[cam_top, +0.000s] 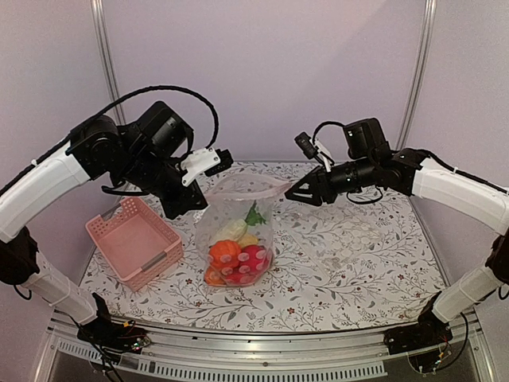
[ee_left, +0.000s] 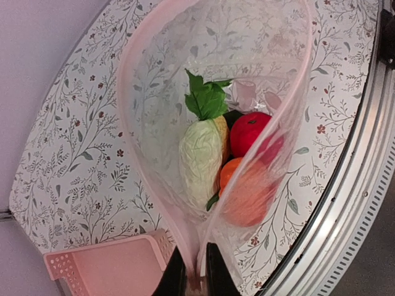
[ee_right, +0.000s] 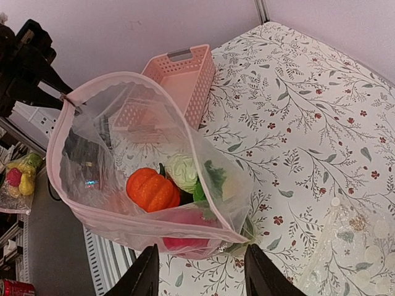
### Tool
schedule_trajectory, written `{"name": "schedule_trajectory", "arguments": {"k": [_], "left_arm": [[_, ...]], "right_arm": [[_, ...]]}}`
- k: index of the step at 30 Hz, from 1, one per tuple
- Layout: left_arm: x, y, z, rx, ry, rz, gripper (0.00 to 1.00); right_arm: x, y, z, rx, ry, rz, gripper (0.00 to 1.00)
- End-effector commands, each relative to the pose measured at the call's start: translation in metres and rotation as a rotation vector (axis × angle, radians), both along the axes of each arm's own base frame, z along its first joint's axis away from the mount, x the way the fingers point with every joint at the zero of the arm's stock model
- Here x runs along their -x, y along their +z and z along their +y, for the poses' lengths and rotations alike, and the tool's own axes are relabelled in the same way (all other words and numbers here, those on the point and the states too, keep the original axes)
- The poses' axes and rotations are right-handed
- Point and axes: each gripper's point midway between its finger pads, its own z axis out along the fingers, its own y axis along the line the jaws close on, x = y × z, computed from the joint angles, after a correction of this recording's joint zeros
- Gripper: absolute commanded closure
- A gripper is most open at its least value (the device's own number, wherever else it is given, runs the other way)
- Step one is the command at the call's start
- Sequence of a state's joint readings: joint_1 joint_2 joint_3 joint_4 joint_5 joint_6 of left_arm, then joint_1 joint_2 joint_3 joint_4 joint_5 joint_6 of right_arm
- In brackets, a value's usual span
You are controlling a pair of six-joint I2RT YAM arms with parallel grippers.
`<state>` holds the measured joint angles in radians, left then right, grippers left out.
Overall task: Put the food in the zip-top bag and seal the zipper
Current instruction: Adjust the zipper food storage bag at the center of the board.
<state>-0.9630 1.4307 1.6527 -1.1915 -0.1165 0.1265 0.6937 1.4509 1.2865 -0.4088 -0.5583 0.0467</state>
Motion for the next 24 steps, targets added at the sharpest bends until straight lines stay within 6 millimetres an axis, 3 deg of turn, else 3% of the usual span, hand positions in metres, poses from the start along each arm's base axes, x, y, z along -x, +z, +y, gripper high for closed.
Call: {"name": "schedule_trajectory", "arguments": {"k": [1, 12, 18, 24], "left_arm": [[0.0, -0.002, 0.007, -0.012, 0.002, 0.005, 1.0], [-0.001, -0.003, 0.007, -0.013, 0.004, 0.01, 1.0], [-0.001, -0.005, 0.006, -0.013, 0.005, 0.016, 1.0], [-0.001, -0.005, 0.006, -0.017, 0.005, 0.018, 1.0]], "right_arm": [[-0.003, 0.001, 0.007, -0.031, 0.044, -0.011, 0.53], [-0.011, -0.006, 0.009, -0.035, 0.069, 0.005, 0.6], [-0.016, -0.005, 0.009, -0.042, 0.065, 0.005, 0.74], [-0.019, -0.003, 0.009, -0.039, 0.074, -0.025, 0.74]]}}
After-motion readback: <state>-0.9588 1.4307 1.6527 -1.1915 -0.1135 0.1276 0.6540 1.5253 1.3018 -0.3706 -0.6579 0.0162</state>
